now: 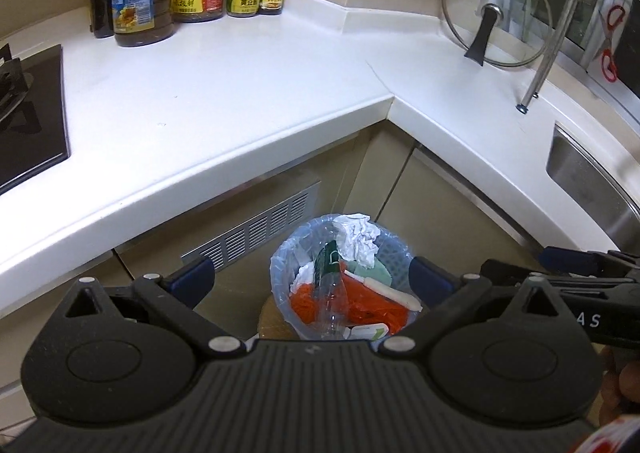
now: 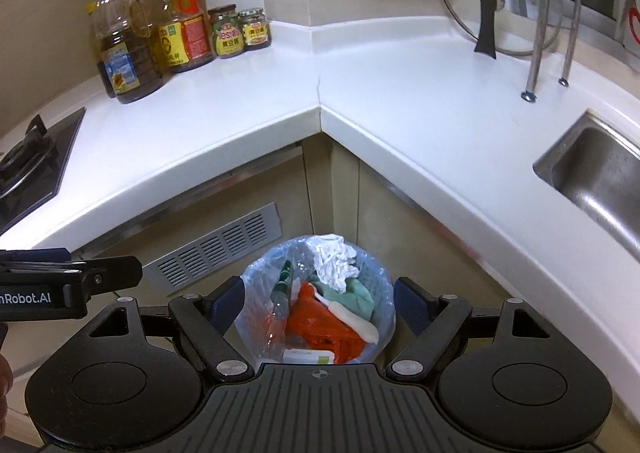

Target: Collect trash

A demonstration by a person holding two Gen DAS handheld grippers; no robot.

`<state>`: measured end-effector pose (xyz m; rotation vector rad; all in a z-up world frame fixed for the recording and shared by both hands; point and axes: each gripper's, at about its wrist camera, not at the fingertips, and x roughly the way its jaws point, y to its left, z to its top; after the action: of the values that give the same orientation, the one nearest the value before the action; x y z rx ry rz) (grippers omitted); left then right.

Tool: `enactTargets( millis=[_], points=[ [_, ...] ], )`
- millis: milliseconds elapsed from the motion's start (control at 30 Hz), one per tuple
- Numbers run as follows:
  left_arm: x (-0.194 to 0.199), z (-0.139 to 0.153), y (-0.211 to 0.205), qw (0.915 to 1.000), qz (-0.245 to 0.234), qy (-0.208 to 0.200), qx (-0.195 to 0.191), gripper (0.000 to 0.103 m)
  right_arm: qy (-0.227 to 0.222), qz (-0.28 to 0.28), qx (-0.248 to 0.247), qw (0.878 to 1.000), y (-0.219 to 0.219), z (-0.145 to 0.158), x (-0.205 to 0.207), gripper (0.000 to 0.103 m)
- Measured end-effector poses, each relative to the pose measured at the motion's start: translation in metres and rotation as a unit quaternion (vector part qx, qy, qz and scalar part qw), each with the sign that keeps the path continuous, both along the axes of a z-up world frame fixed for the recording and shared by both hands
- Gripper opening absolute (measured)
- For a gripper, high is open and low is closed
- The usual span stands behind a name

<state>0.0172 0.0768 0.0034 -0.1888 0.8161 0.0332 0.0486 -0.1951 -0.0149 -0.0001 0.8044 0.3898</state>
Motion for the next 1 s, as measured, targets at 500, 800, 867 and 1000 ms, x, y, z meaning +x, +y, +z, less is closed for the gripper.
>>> enactTargets(
  millis=[500, 800, 867, 1000],
  points=[
    [0.011, -0.006, -0.007, 0.9999, 0.007, 0.005, 0.01, 0.102, 0.003, 0.004, 0.003, 1.0, -0.007, -0.001, 0.015, 0.081],
    [0.013, -0.006, -0.007, 0.9999, 0.006, 0.007, 0.011, 0.102, 0.003, 0.004, 0.003, 1.0, -0.007, 0.0, 0.017, 0.081],
    [0.013, -0.006, -0.007, 0.9999, 0.006, 0.007, 0.012, 0.102, 0.003, 0.003, 0.003, 1.0, -0.007, 0.0, 0.017, 0.081],
    [0.013, -0.006, -0.008, 0.9999, 0.005, 0.006, 0.013, 0.102, 0.003, 0.004, 0.003, 1.0, -0.006, 0.0, 0.018, 0.082]
  ],
)
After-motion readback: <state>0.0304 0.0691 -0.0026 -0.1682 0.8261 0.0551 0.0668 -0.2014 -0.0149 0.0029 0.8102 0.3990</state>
